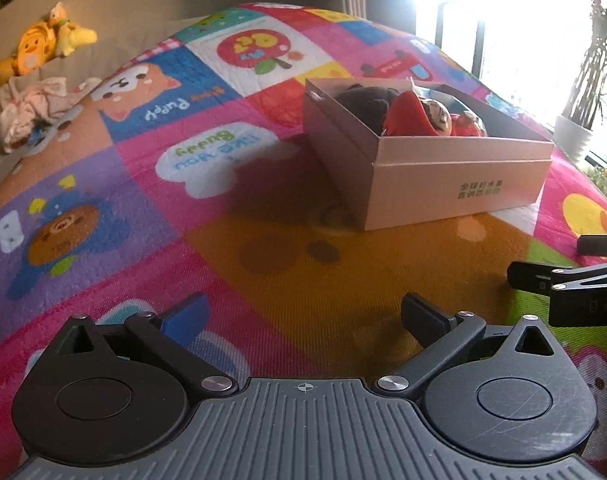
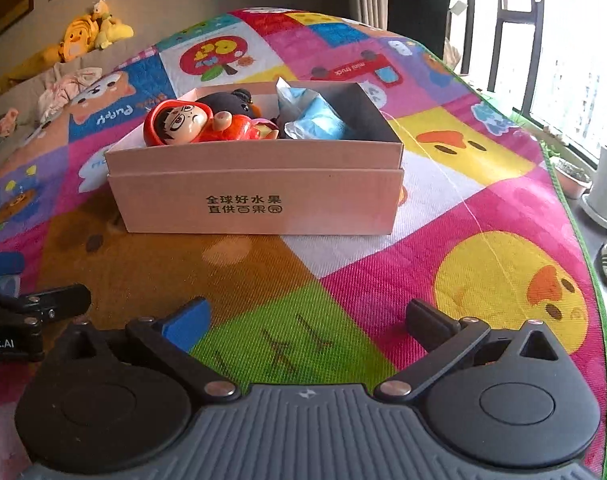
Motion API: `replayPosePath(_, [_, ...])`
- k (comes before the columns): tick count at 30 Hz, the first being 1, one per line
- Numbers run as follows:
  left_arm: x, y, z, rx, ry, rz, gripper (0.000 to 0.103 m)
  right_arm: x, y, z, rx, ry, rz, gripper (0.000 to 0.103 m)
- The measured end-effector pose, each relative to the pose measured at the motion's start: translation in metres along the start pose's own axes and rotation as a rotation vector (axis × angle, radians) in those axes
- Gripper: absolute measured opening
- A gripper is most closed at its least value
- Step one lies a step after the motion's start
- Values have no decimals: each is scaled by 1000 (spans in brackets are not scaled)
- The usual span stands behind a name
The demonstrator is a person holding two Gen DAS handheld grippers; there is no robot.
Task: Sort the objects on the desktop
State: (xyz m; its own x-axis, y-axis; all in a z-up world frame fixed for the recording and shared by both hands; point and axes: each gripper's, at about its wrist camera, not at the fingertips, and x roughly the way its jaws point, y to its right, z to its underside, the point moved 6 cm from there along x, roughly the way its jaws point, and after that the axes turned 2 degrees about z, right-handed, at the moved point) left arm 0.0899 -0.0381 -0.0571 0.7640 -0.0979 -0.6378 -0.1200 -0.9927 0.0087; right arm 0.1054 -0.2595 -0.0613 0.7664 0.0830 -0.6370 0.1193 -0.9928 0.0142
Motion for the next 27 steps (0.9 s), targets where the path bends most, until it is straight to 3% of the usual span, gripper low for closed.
replayPosePath(27, [0, 0, 0, -1, -1, 1, 103, 0, 0, -1, -1, -1, 1, 103])
